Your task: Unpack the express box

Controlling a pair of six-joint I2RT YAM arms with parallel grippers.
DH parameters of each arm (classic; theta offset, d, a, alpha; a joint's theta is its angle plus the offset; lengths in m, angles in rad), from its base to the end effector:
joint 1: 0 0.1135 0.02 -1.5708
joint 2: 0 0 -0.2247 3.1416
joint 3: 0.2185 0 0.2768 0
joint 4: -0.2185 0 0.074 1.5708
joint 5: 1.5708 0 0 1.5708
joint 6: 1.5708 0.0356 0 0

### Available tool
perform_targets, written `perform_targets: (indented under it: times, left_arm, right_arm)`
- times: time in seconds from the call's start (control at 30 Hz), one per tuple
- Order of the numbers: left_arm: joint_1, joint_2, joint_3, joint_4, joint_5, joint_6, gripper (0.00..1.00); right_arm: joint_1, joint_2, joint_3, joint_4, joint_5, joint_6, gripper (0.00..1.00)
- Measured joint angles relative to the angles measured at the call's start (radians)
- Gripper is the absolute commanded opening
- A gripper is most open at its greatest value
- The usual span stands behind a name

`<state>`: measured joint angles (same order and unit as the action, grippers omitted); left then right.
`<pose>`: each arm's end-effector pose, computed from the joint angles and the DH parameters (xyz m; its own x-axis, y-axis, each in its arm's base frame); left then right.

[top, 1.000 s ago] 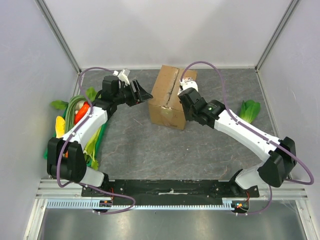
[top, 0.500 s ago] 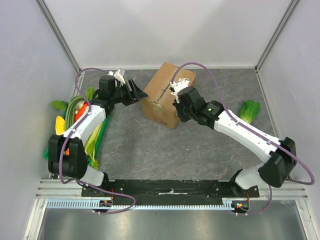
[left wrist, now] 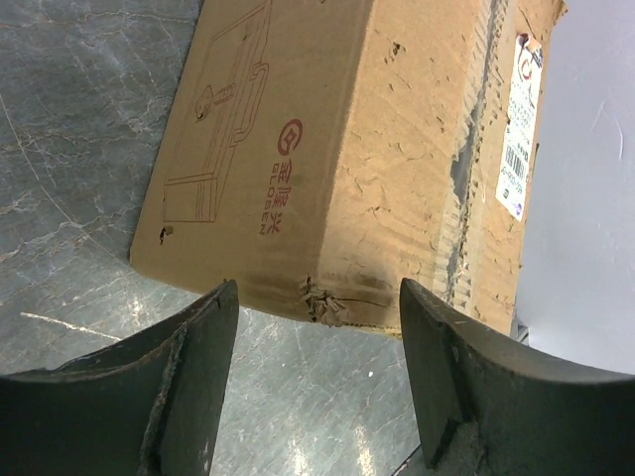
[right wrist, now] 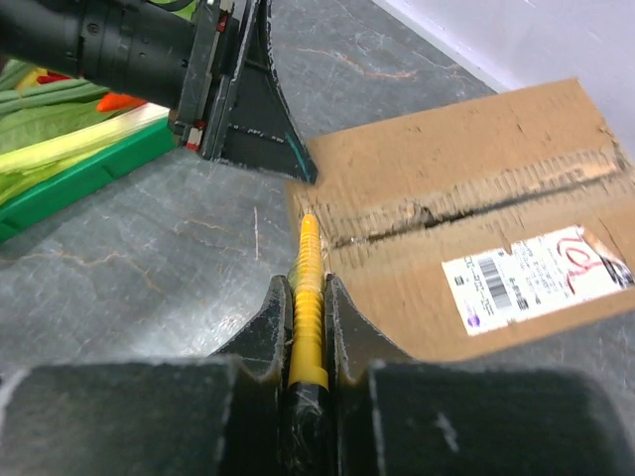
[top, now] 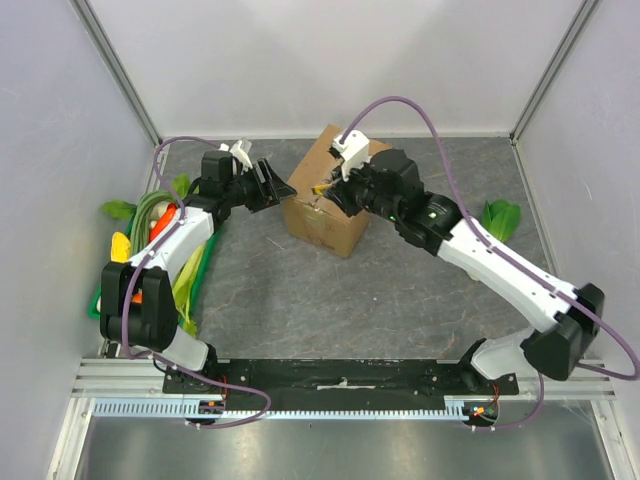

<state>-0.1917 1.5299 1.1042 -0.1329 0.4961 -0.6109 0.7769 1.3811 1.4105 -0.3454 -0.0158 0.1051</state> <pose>0.3610 -0.0873 0.2253 -0.7496 -0.3684 -0.5499 0.1634 0.7021 -0.6931 0.2493 0.2459 0.3680 -0.2950 -0.1430 -0.9447 -0.6845 0.7215 0.1046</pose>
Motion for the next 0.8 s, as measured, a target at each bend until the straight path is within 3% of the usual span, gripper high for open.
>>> perform_targets:
  times: [0.3,0.5,0.8]
  left_arm:
    - [0.0,0.013,0.0,0.001,0.004,0.0,0.64]
    - [0.0,0.012,0.0,0.001,-0.005,0.0,0.58]
    - [0.0,0.012,0.0,0.001,-0.008,0.0,0.58]
  right_arm:
    - [0.0,0.167,-0.051,0.153,-0.028,-0.078,0.0]
    - [0.0,0.171,-0.055,0.185,-0.034,-0.107,0.0]
    - [0.0,0.184,-0.058,0.202,-0.036,-0.132,0.0]
